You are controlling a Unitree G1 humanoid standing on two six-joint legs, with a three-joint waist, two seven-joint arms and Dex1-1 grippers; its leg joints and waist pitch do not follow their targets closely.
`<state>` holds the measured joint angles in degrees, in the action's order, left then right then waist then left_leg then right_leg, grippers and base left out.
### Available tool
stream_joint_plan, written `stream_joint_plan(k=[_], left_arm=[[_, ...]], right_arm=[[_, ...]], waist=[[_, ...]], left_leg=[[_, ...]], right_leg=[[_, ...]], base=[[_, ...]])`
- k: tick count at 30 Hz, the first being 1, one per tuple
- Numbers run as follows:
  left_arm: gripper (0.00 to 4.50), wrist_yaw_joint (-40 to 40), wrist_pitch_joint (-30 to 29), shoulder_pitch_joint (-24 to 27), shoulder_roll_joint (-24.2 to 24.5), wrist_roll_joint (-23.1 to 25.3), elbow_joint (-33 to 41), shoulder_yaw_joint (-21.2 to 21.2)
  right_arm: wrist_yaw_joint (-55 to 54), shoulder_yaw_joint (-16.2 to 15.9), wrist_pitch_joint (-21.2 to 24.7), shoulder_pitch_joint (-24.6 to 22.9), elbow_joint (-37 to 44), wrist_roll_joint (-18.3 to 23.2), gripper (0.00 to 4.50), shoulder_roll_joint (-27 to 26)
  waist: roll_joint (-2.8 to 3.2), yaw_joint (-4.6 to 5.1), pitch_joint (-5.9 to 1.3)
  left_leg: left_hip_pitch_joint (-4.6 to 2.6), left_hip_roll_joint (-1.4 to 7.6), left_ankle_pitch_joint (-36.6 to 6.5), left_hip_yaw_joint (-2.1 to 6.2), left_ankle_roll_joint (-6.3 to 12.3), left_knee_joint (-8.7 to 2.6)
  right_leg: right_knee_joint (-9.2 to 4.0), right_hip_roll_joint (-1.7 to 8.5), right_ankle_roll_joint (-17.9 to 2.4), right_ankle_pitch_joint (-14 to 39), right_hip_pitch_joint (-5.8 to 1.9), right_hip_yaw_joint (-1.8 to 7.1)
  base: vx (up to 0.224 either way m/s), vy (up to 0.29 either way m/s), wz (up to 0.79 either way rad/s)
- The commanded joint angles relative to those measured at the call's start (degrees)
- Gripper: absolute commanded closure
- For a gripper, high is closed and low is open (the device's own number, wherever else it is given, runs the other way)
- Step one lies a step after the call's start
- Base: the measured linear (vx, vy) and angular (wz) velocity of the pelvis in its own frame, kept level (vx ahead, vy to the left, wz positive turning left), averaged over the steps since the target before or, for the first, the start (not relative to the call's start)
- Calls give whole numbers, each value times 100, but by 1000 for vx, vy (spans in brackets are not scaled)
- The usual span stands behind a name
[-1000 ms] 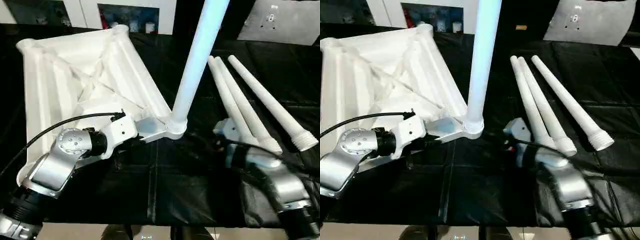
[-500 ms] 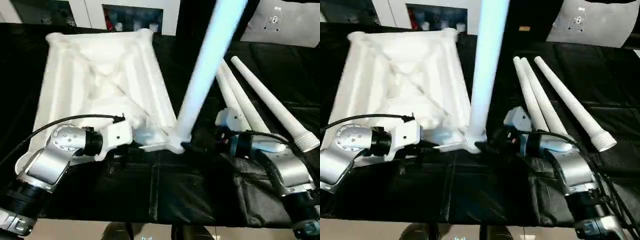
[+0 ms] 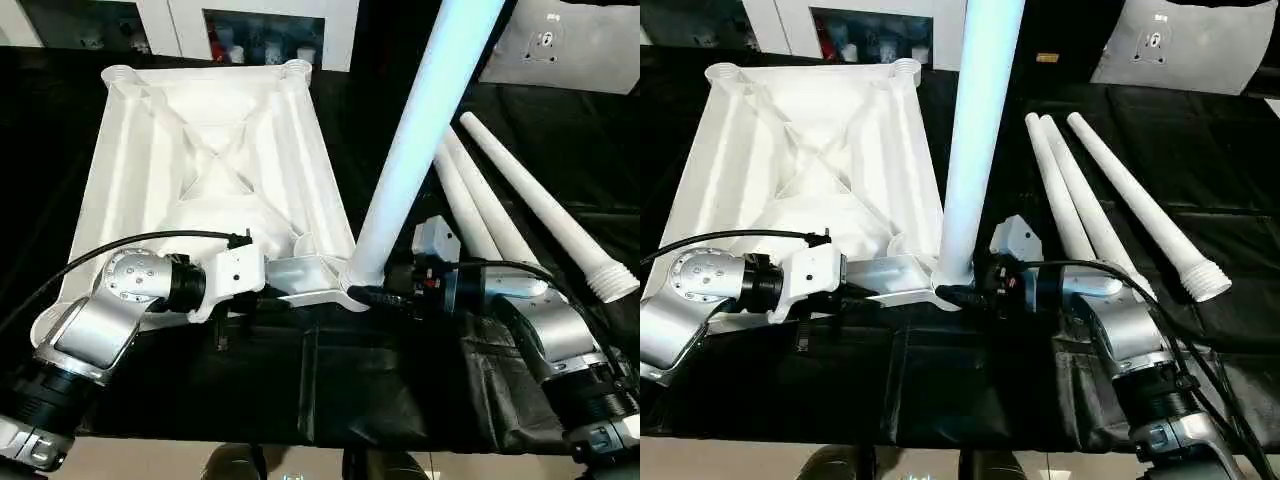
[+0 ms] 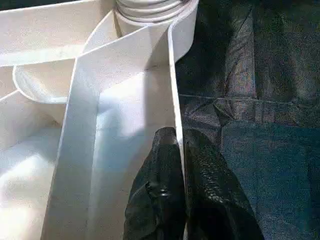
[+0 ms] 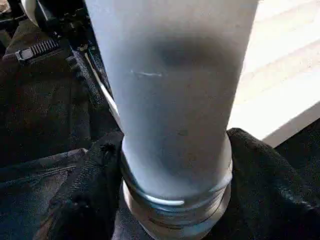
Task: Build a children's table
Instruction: Rotate leg to tighten
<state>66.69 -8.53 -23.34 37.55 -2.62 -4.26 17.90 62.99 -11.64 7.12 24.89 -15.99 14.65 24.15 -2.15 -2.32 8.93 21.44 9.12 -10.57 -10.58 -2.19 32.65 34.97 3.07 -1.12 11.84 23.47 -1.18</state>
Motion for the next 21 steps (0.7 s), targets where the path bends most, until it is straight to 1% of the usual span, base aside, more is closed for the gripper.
stream_joint_plan(k=[1,3,6,7,10,11,12,13,14,15,16,17,18,19,20,21], left_arm=[[450,280,91,66,36,74,37,305],[450,280,92,69,37,75,36,304],[450,248,50,102,20,91,56,301],[450,202,-18,114,-10,78,86,283],[450,-38,-222,135,-119,111,196,242],[450,-321,-559,148,-296,72,324,166],[450,-611,-874,163,-494,35,479,101],[450,-838,-1111,171,-657,10,594,54],[450,-1256,-1578,174,-994,-1,829,3],[450,-1282,-1605,174,-1014,0,842,0],[450,-1550,-1817,156,-1229,26,911,-36],[450,-1868,-2046,133,-1488,88,980,-67],[450,-2101,-2211,117,-1677,161,1036,-70],[450,-2311,-2311,99,-1843,229,1048,-84],[450,-2527,-2423,86,-2018,287,1061,-108],[450,-2674,-2516,89,-2164,322,1106,-102]], right_arm=[[111,-11,-35,-37,-12,18,155,-1],[117,-14,-31,-42,-12,21,164,-4],[154,-27,77,-173,78,94,172,-41],[116,-35,139,-232,129,109,173,-65],[-182,-42,272,-386,285,76,174,-195],[-660,-4,366,-488,377,4,175,-431],[-1182,41,495,-584,477,-57,175,-714],[-1576,69,602,-651,555,-100,175,-936],[-2104,43,741,-763,708,-137,175,-1325],[-2133,41,748,-769,716,-140,175,-1348],[-2382,17,804,-786,734,-198,175,-1524],[-2686,0,850,-792,725,-297,175,-1743],[-2930,-10,871,-791,710,-383,175,-1918],[-3110,-15,881,-771,681,-448,175,-2045],[-3267,-23,886,-748,648,-500,176,-2166],[-3408,-24,918,-725,625,-542,176,-2279]], waist=[[7,17,-372],[6,16,-371],[5,14,-369],[-7,15,-369],[3,10,-363],[35,11,-364],[46,15,-347],[38,25,-341],[68,37,-332],[39,59,-317],[36,65,-314],[35,100,-299],[58,87,-292],[27,103,-281],[30,99,-291],[19,105,-292]], left_leg=[[-99,407,-150,104,798,-288],[-96,405,-172,103,797,-287],[-98,406,-220,101,787,-289],[-101,410,-236,99,784,-291],[-101,417,-227,101,745,-299],[-106,422,-270,102,705,-302],[-103,422,-386,110,635,-318],[-106,433,-438,104,567,-330],[-102,431,-579,124,387,-353],[-113,421,-864,136,240,-372],[-93,404,-937,155,182,-383],[-68,403,-1022,158,91,-407],[-101,408,-1125,158,71,-406],[-116,399,-1231,147,54,-402],[-98,389,-1175,155,46,-406],[-100,385,-1099,147,81,-399]], right_leg=[[-254,490,-1764,-156,-277,269],[-258,492,-1762,-109,-279,271],[-268,492,-1756,-16,-276,271],[-273,494,-1747,17,-276,273],[-270,488,-1721,50,-270,276],[-272,498,-1731,111,-255,276],[-303,498,-1721,284,-249,275],[-312,501,-1705,365,-248,280],[-330,517,-1691,658,-243,279],[-401,525,-1582,1167,-233,277],[-408,527,-1507,1386,-261,271],[-428,517,-1373,1631,-258,278],[-459,521,-1311,1773,-226,285],[-499,524,-1212,1991,-190,308],[-497,524,-1122,2052,-204,307],[-495,508,-1075,1933,-190,313]], base=[[0,0,0],[0,0,0],[0,0,0],[0,0,0],[0,0,0],[0,0,0],[0,0,0],[0,0,0],[0,0,0],[0,0,0],[0,0,0],[0,0,0],[0,0,0],[0,0,0],[0,0,0],[0,0,0]])
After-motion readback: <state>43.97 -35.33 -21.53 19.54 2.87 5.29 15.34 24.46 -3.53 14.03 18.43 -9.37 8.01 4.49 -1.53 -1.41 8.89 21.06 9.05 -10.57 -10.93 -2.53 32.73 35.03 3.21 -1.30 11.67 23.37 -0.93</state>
